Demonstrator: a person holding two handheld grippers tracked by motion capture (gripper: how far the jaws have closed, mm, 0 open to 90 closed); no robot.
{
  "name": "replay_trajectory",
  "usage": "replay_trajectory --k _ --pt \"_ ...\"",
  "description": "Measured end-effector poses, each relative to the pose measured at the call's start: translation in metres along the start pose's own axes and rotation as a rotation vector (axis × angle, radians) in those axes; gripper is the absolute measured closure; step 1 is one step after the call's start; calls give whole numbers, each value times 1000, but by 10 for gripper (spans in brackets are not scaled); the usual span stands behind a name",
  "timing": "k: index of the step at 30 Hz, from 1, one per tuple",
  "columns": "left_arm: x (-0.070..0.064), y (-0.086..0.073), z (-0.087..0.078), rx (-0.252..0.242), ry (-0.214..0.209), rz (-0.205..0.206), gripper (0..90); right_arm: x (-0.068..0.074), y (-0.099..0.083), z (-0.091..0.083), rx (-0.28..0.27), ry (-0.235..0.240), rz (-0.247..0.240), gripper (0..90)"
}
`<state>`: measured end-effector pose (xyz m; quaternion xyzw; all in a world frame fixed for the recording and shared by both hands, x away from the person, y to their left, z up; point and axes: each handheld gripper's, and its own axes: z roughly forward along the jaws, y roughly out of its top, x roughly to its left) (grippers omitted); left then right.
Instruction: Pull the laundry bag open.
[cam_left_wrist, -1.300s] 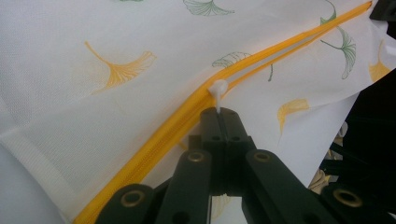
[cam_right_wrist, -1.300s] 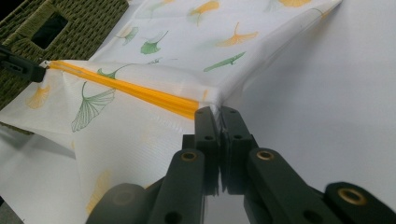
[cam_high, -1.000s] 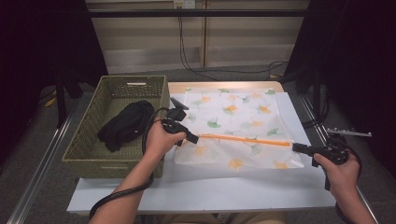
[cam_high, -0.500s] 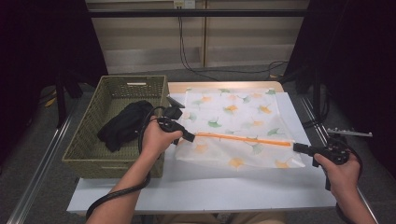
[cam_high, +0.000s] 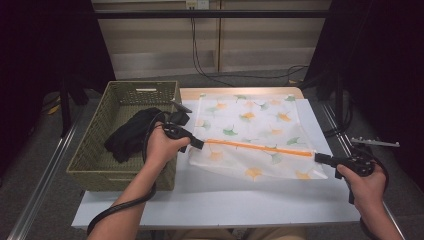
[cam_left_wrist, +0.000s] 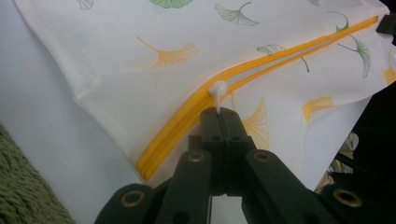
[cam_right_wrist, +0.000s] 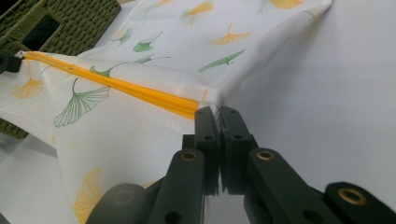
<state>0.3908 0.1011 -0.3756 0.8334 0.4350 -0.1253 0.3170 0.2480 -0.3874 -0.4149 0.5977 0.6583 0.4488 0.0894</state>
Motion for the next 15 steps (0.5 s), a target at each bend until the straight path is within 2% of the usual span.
replay_trajectory --k 3,5,6,15 --pt "1 0 -2 6 -7 -3 900 0 0 0 4 -5 -5 877" --pt "1 0 -5 -9 9 -16 900 0 0 0 1 -11 -4 877" --pt "3 0 -7 -4 10 -5 900 0 0 -1 0 -11 0 877" --pt "5 -2 -8 -4 16 -10 900 0 0 -1 -4 -14 -1 878"
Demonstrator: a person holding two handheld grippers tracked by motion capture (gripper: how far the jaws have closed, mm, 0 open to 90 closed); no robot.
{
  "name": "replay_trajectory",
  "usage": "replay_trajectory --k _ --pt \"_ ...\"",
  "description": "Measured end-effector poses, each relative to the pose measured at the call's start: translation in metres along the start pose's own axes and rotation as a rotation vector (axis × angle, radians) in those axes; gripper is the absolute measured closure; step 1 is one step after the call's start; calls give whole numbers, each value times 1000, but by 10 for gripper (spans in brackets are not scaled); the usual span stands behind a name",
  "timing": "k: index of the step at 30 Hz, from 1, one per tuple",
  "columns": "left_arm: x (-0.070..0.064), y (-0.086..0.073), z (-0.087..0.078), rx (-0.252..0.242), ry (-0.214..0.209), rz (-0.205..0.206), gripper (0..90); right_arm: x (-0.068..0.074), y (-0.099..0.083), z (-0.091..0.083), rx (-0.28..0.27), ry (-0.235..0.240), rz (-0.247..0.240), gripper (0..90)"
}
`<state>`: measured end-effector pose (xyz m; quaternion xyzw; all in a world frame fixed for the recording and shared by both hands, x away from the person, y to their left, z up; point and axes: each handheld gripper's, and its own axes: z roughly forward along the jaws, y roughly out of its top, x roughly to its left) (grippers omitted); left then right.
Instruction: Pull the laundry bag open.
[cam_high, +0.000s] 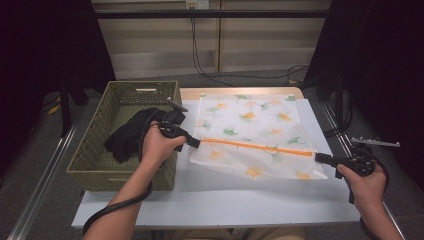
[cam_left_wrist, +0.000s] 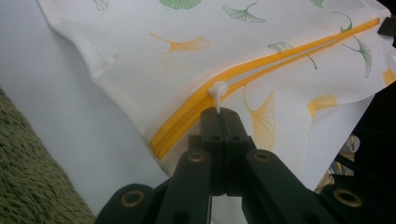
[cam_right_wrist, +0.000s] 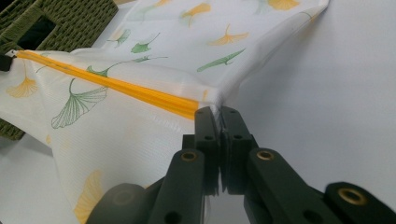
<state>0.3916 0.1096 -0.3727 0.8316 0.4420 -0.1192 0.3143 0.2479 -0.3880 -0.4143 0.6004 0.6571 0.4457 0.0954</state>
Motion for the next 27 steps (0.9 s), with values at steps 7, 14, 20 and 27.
replay_trajectory --k 7,14,20,27 --pt "0 0 -1 -2 -6 -3 900 0 0 0 3 0 1 877" --pt "5 -2 -5 -3 -3 -14 900 -1 -1 -1 -2 -8 0 877" --pt "4 -2 -7 -4 -5 -18 900 -1 0 -1 -2 -7 -4 877" --pt "5 -1 -9 1 -5 -14 900 -1 -1 -2 -6 -15 -8 877"
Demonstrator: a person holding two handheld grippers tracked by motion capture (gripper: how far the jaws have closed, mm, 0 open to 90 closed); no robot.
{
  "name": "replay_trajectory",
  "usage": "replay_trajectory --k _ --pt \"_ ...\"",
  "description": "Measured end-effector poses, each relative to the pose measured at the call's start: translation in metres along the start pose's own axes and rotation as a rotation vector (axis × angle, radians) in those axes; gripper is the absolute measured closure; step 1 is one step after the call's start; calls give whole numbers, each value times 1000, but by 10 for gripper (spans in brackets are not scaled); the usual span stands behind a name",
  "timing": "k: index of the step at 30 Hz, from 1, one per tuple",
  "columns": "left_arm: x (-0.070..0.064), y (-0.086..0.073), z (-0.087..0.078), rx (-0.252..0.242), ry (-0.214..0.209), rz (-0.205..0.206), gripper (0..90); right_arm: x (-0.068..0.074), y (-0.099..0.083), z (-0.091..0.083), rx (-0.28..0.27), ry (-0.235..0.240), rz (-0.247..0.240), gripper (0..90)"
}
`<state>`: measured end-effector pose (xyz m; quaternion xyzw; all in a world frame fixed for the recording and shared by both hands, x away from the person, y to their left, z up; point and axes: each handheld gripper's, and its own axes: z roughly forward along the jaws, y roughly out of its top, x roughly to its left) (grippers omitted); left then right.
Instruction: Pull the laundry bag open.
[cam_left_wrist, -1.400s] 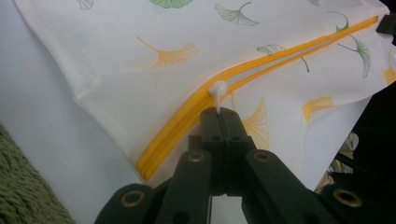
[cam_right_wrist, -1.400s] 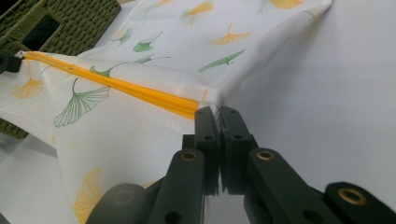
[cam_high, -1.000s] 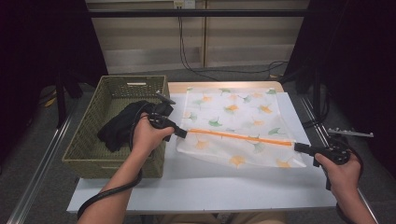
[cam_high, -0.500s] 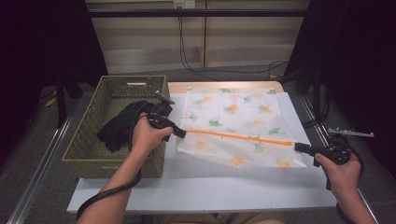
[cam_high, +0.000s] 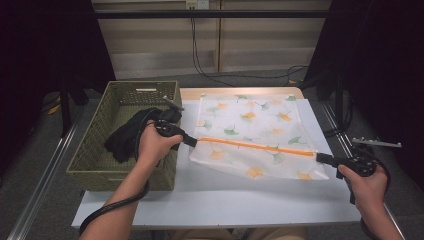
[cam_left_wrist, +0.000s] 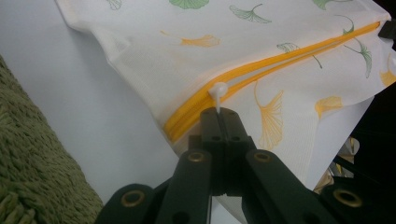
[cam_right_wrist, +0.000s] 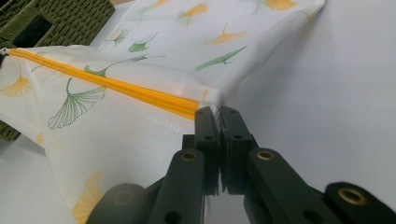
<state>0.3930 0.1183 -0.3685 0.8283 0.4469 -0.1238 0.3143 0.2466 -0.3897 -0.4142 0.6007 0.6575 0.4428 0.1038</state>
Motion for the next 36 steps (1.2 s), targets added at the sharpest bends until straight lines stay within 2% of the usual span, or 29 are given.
replay_trajectory --k 3,6,13,17,18,19,21,23,24,26,27,29,30,32,34,35,36 --pt "2 -2 -2 -7 13 -22 900 0 0 -1 3 -8 4 878" --pt "6 -3 -4 -7 15 -22 900 -1 0 -2 -1 -9 6 877" --pt "6 -3 -5 2 10 -15 900 -2 0 -2 -4 -15 0 877" --pt "4 -3 -6 -10 9 -15 900 -3 0 -3 -3 -15 6 877" --pt "2 -3 -5 -20 2 -36 900 -3 0 -2 -2 -18 9 877" --pt "2 -3 -5 -20 6 -37 900 -3 0 -2 -1 -19 8 877" --pt "2 -3 -5 -15 4 -35 900 -3 0 -2 -1 -21 4 877" --pt "4 -2 -7 0 19 -8 900 -3 0 -3 2 -24 5 877" --pt "4 -2 -8 -4 20 -19 900 -4 0 -3 -1 -24 7 877" --pt "4 -2 -9 4 14 -11 900 -5 0 -3 -6 -22 1 877" --pt "4 -1 -10 2 28 -8 900 -5 0 -3 -7 -23 0 878" --pt "4 -1 -10 6 30 -4 900 -5 0 -3 -7 -27 0 877" --pt "3 -1 -10 -2 22 -21 900 -4 0 -4 -7 -26 3 877" --pt "3 -1 -12 4 36 -11 900 -4 1 -4 -10 -32 6 878" --pt "4 -1 -12 9 29 -7 900 -4 1 -5 -6 -38 5 877" --pt "4 -1 -13 4 23 -15 900 -5 1 -5 -12 -37 2 878" --pt "4 -2 -13 -6 38 -23 900 -5 0 -5 -11 -37 5 877"
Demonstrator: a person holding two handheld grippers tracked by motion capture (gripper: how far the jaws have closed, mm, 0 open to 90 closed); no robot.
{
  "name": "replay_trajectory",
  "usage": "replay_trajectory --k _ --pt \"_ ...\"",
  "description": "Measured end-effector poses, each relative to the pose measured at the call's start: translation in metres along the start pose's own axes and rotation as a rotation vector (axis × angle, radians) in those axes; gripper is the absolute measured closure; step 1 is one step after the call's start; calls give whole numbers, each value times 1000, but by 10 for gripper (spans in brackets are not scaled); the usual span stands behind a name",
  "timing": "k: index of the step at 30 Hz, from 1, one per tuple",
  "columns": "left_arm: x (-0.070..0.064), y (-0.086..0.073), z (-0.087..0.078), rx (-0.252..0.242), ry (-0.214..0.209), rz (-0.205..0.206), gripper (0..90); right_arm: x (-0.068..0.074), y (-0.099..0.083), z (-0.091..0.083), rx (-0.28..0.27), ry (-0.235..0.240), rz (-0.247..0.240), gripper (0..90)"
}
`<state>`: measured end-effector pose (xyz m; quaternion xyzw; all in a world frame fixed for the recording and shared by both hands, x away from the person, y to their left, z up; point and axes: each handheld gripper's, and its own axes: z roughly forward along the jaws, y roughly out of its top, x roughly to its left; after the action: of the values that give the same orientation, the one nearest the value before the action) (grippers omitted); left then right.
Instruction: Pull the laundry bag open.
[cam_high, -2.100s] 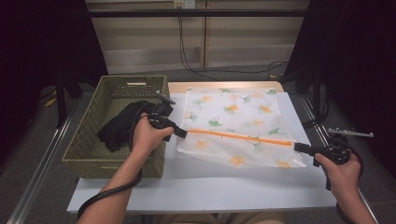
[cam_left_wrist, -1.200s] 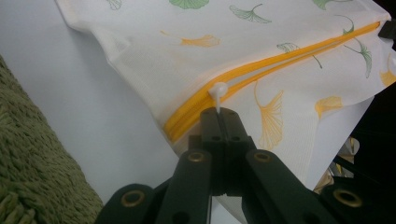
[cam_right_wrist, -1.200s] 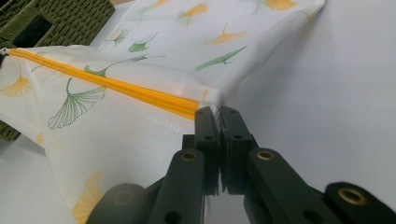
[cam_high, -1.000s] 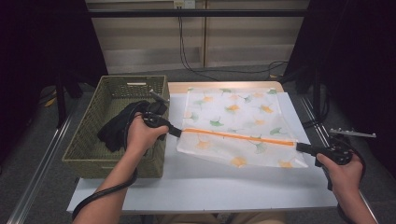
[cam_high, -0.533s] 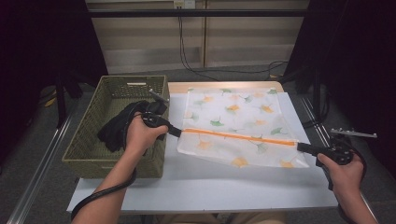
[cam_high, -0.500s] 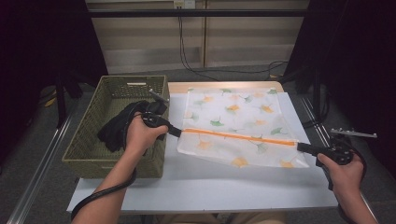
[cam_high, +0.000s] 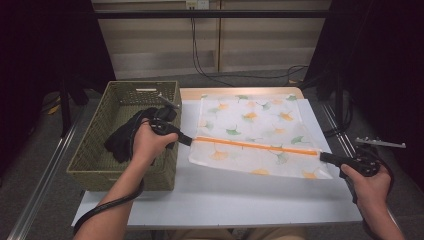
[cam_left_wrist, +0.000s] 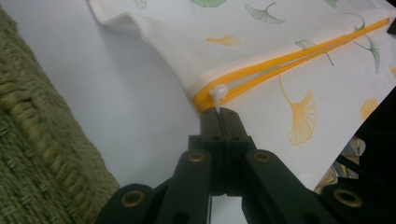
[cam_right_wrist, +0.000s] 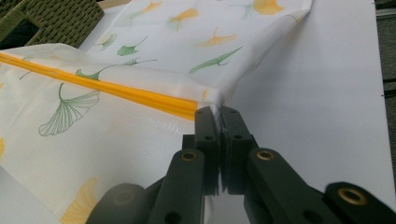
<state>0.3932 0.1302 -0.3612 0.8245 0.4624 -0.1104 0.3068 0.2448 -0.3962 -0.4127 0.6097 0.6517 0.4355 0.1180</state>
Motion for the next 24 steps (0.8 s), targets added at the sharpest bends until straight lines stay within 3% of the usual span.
replay_trajectory --k 1,2,4,6,11,24 --pt "2 0 -1 7 -2 14 900 -1 0 0 -1 -1 0 877" --pt "1 -1 -1 2 -17 -6 900 -1 0 0 -3 0 -1 877" --pt "3 -1 -3 7 -13 6 900 0 0 0 -3 -3 -3 877" --pt "2 -2 -3 -2 -7 -14 900 0 0 0 -4 -10 -10 877" --pt "4 -3 -5 9 -7 12 900 -1 0 1 -3 -9 -3 877" --pt "2 -4 -6 5 -10 2 900 -1 0 0 -3 -17 -9 878"
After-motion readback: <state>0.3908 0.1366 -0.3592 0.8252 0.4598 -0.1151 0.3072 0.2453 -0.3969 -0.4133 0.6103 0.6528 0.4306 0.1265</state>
